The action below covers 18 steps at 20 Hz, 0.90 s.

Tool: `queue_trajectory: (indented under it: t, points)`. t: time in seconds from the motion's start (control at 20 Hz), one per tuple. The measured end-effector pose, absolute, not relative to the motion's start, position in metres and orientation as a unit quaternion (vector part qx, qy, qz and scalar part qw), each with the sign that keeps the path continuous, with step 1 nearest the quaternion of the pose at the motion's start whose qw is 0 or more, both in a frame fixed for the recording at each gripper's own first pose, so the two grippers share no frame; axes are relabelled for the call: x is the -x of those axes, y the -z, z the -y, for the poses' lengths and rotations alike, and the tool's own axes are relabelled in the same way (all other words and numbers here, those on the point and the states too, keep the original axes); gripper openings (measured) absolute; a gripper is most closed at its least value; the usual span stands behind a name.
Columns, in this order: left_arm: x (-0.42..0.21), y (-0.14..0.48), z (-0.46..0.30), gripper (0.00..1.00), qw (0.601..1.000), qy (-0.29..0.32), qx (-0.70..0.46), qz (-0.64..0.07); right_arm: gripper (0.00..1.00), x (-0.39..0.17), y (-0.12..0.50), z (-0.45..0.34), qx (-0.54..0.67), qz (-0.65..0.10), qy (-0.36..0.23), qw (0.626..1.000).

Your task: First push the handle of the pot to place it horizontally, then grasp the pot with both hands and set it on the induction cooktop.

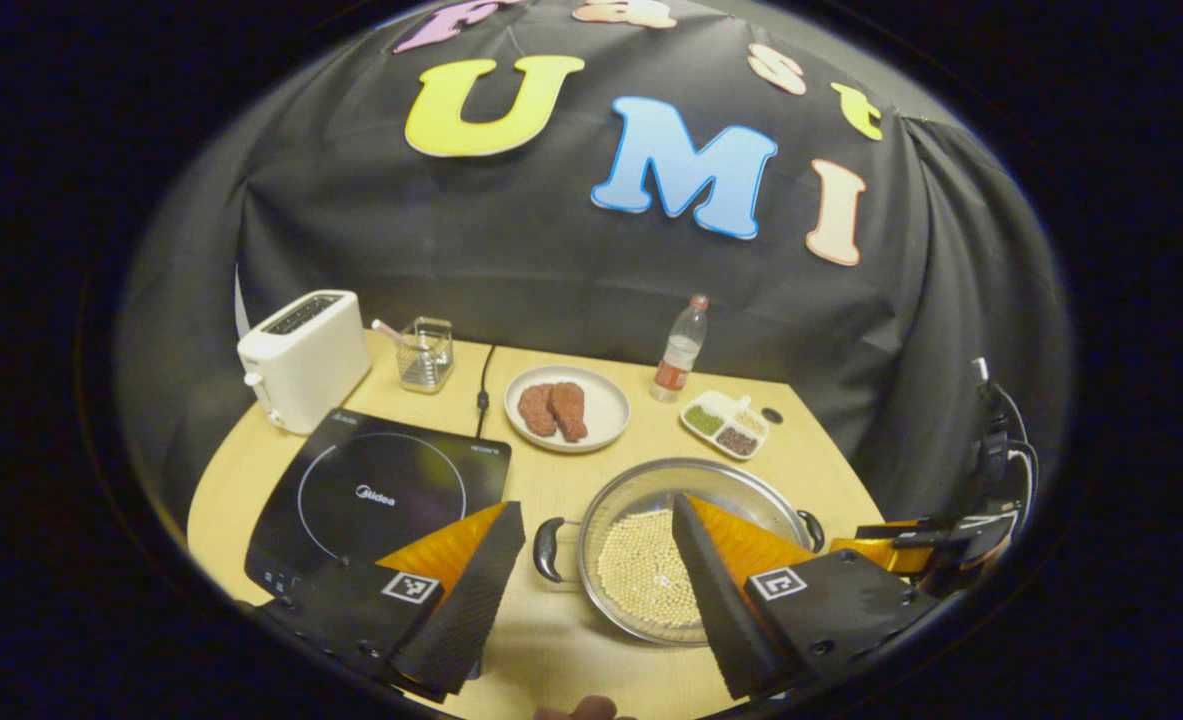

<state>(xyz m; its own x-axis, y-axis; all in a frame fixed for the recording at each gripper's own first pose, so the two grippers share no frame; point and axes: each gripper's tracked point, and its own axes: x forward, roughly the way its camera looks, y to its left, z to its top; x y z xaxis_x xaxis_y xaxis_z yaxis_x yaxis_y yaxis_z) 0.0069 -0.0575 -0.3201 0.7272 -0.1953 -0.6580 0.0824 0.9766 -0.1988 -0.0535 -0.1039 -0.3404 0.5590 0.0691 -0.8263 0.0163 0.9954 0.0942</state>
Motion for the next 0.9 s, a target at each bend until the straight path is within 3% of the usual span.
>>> queue_trajectory:
  t: [0.05, 0.1, 0.9]
  points:
    - [-0.009, 0.335, 0.057, 0.97, 0.921, 0.079, 0.077, -0.374, 0.72, 0.053, 0.344, 0.106, -0.044, -0.471, -0.008, 0.881]
    - [-0.012, 0.349, 0.057, 0.97, 0.916, 0.081, 0.074, -0.385, 0.81, 0.051, 0.347, 0.111, -0.042, -0.474, -0.003, 0.880]
    - [-0.035, 0.473, 0.049, 0.97, 0.862, 0.090, 0.016, -0.499, 0.82, 0.006, 0.415, 0.125, -0.037, -0.511, 0.034, 0.858]
